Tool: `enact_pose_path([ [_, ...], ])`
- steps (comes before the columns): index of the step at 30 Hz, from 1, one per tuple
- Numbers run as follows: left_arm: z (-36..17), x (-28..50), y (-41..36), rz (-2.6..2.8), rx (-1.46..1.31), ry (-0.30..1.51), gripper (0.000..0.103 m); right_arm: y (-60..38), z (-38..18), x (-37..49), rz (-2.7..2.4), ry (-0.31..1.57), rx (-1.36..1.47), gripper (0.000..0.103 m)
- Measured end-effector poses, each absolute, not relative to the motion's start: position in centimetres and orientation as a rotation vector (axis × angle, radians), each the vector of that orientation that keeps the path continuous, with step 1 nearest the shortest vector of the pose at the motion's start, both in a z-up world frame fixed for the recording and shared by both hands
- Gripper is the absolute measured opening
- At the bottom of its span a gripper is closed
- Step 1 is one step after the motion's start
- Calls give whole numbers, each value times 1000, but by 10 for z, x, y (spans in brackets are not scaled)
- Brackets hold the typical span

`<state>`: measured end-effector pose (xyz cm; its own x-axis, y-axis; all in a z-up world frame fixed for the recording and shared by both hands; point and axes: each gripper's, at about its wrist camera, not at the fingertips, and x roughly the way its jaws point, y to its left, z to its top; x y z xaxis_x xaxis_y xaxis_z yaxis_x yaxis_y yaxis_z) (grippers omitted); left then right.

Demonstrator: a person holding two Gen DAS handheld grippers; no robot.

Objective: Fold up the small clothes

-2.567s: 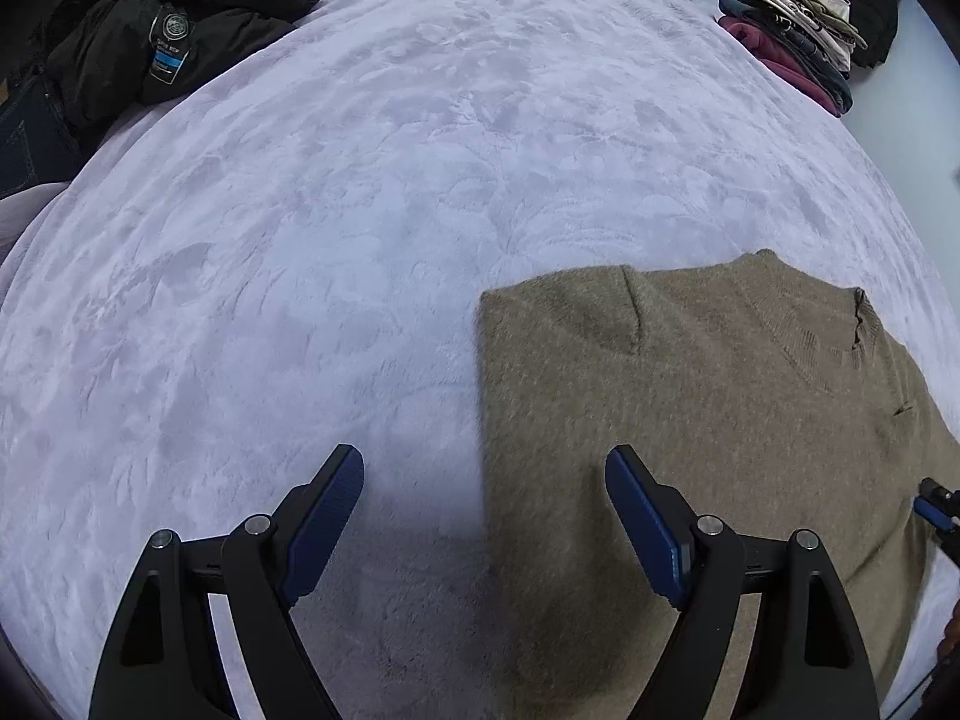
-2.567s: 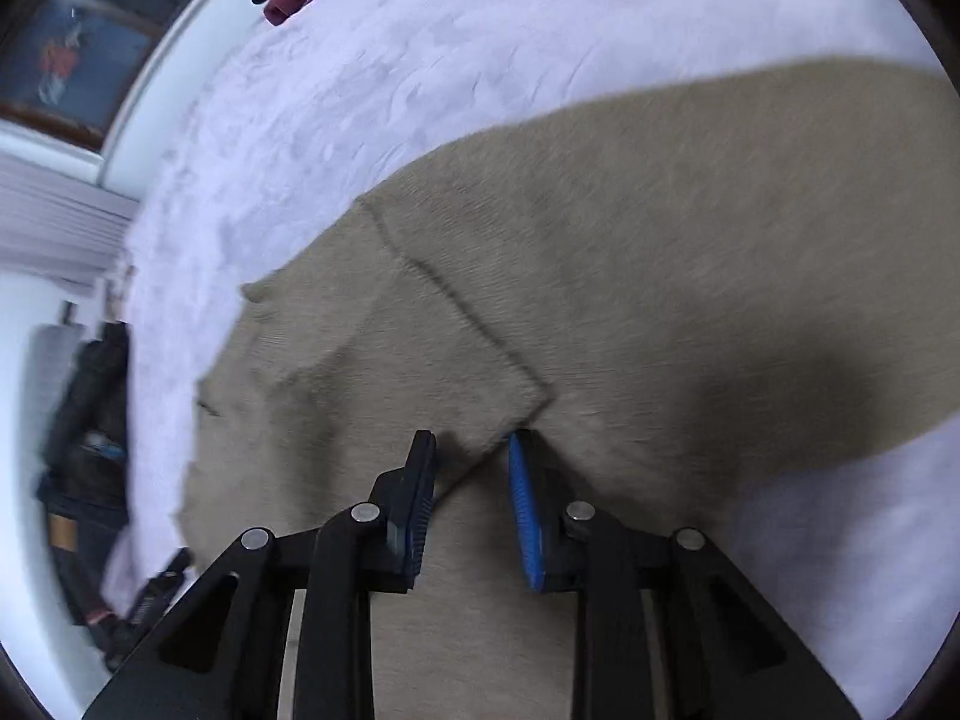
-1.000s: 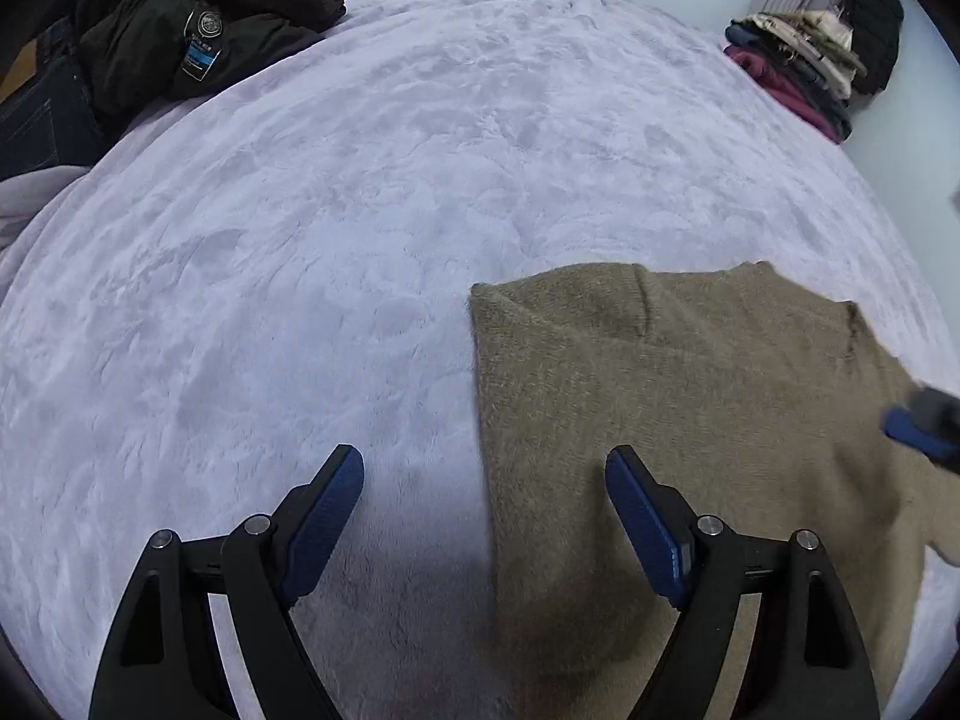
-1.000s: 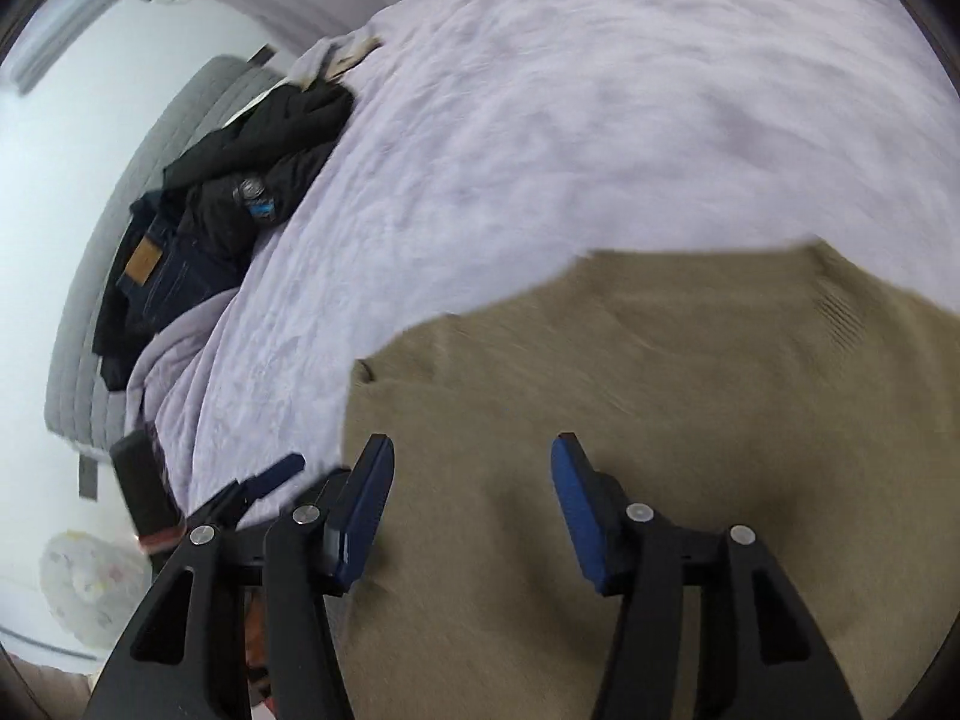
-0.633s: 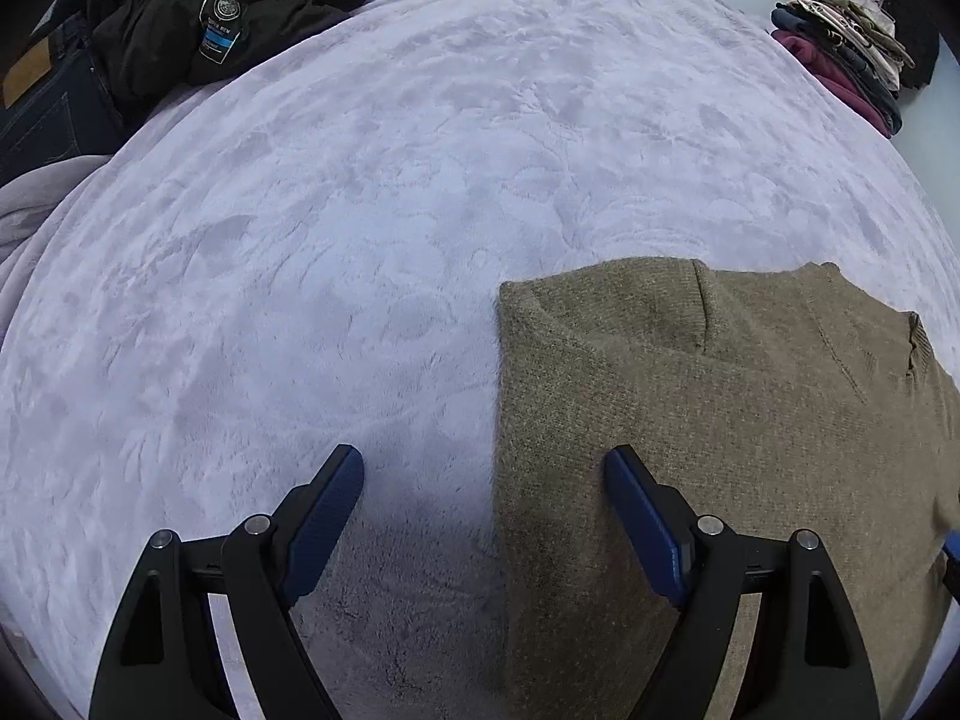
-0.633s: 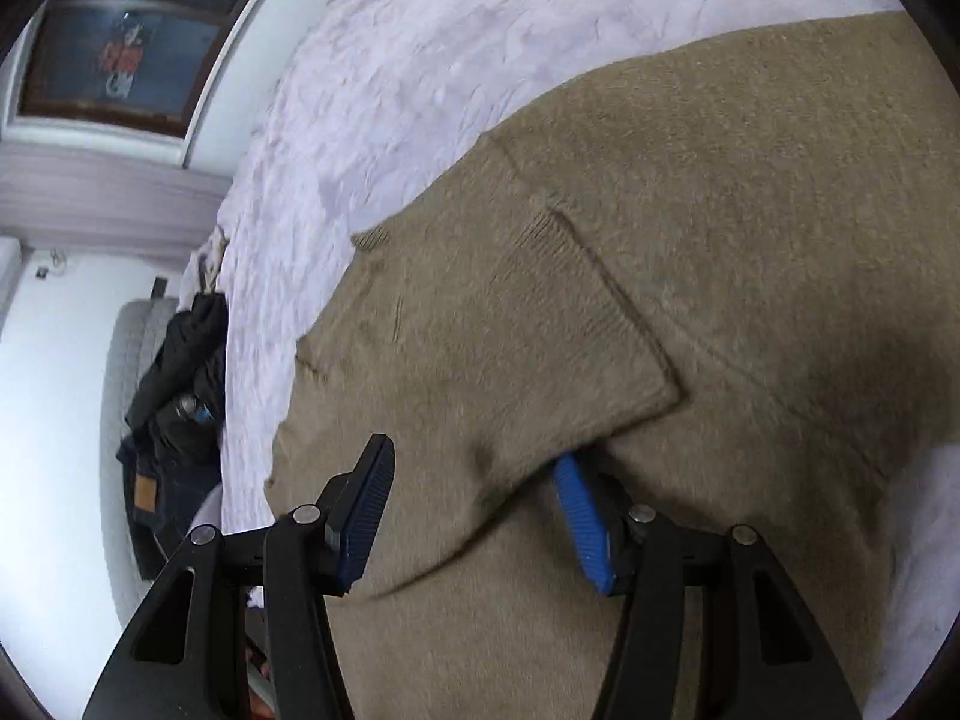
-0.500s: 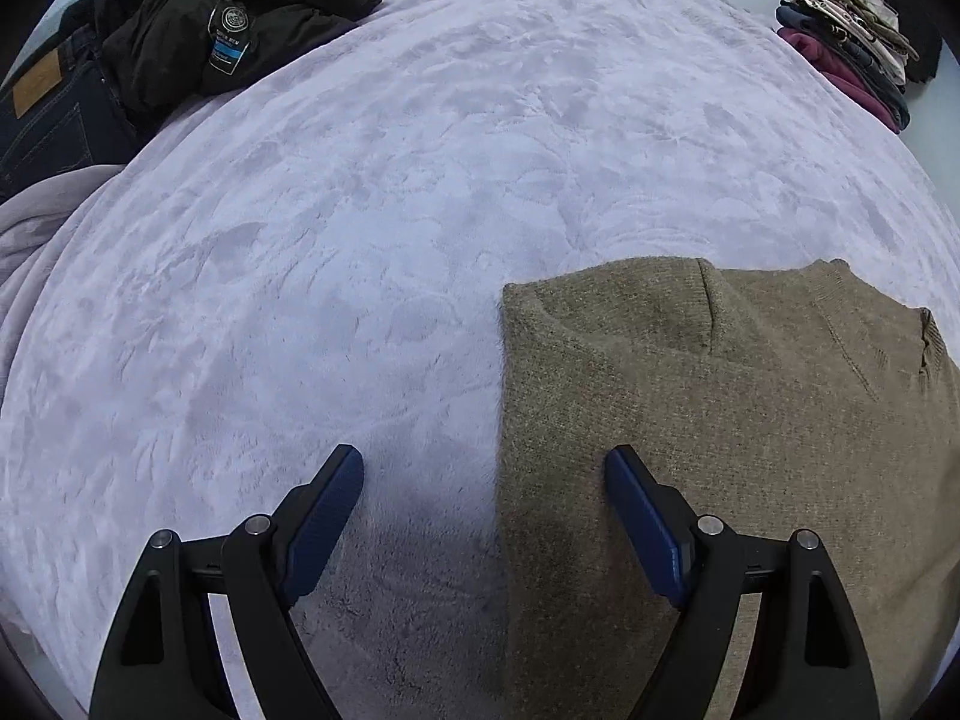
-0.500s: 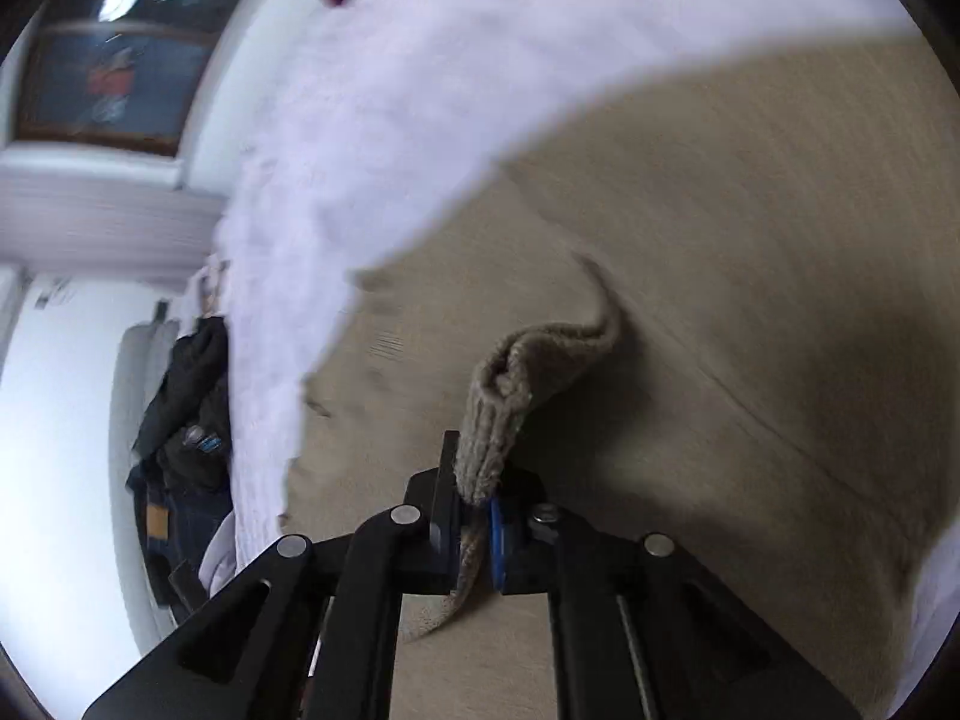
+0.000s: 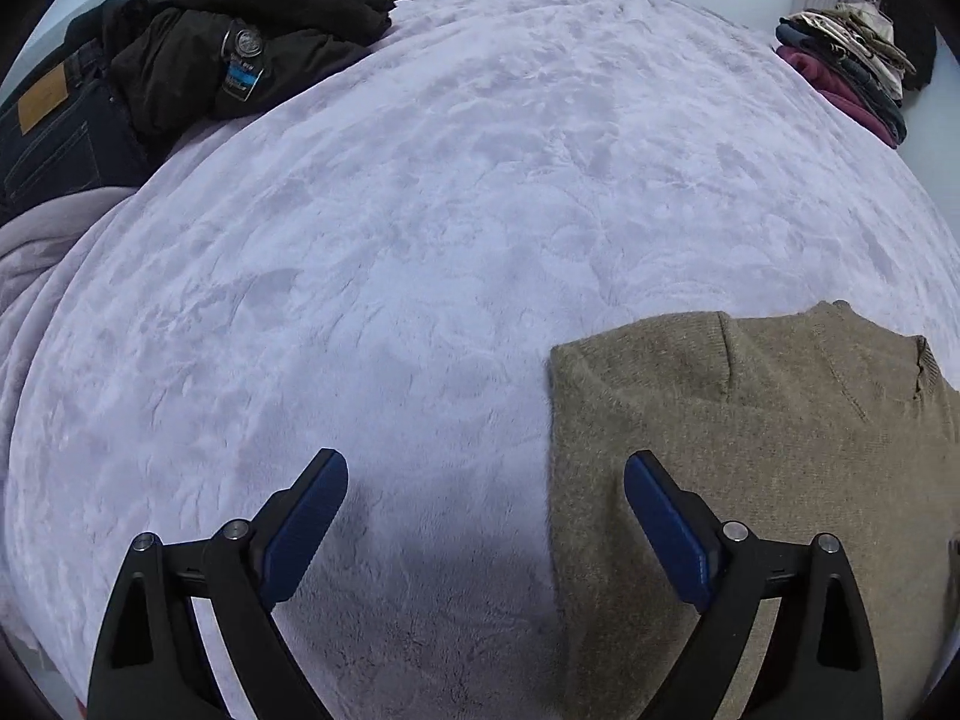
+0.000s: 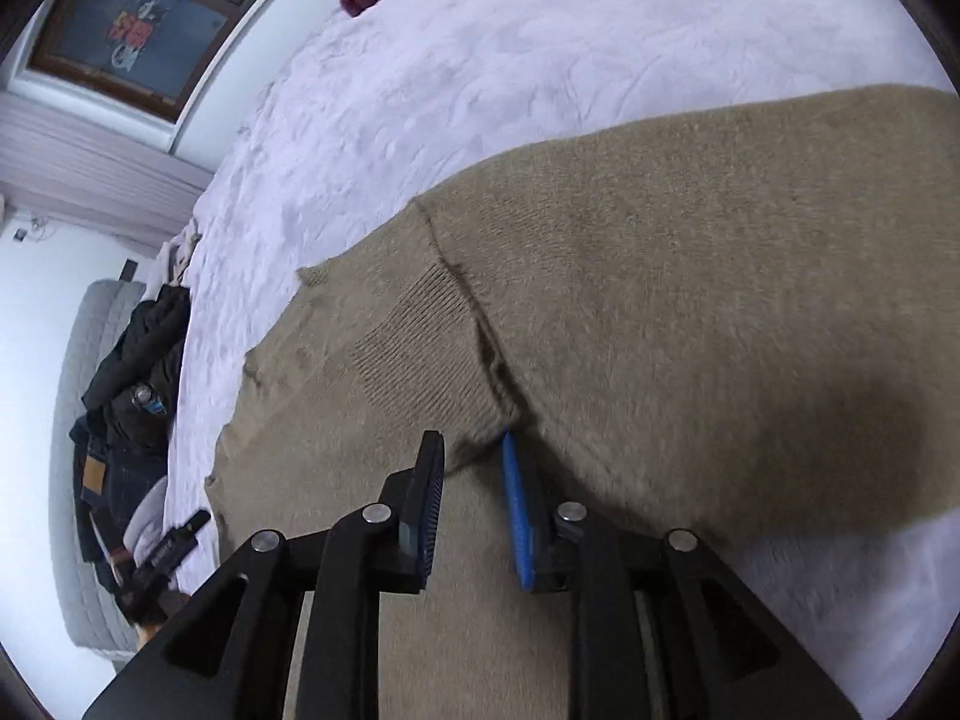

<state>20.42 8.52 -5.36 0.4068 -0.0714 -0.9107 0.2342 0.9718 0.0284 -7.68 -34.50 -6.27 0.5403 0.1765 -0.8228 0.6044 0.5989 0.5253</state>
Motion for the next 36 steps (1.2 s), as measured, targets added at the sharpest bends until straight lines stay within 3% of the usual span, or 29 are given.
enact_pose_path([
  [6, -83, 236, 85, -63, 182, 1157, 95, -312, -51, -77, -227, 1048, 852, 23],
  [12, -66, 233, 117, -4, 216, 1150, 95, -286, -50, -89, -186, 1099, 824, 24],
  [14, -54, 219, 121, -80, 195, 1161, 95, -280, -50, -94, -179, 1109, 830, 29],
  [16, -43, 197, 117, -158, 208, 1156, 95, -276, -49, -98, -168, 1111, 843, 41],
  [22, -57, 132, 100, -252, 314, 1208, 95, -253, -43, -98, -115, 1119, 833, 42],
  [27, -78, 125, 123, -146, 331, 1248, 95, -237, -42, -99, -90, 1151, 813, 42],
  [36, -47, 85, 124, -211, 304, 1302, 95, -223, -40, -122, -112, 1178, 848, 44],
])
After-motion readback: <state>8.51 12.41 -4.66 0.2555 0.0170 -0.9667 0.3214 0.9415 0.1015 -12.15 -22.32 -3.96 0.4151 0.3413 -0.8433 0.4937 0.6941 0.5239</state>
